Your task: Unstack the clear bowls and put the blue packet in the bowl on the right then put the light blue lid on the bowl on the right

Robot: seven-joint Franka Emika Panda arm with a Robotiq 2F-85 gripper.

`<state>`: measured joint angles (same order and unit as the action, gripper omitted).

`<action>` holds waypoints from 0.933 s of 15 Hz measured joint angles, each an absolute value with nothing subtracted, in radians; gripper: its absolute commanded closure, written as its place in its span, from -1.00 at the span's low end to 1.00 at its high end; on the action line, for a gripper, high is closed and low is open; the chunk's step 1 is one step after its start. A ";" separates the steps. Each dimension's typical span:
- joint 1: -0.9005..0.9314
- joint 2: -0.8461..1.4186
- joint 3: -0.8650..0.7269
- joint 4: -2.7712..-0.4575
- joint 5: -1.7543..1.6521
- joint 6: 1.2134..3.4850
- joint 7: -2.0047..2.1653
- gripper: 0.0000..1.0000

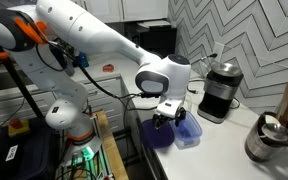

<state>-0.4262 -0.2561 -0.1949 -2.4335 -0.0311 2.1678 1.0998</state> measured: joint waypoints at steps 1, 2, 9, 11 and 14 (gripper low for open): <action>-0.426 -0.256 -0.195 -2.432 -0.032 2.158 1.100 -1.00; -0.426 -0.256 -0.196 -2.431 -0.033 2.156 1.100 -1.00; -0.422 -0.264 -0.198 -2.397 -0.081 2.163 1.077 -1.00; -0.412 -0.276 -0.197 -2.380 -0.106 2.164 1.010 -1.00; -0.391 -0.304 -0.195 -2.352 -0.114 2.137 0.874 -1.00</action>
<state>-0.3913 -0.3036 -0.1948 -2.3523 -0.1144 2.1372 0.8736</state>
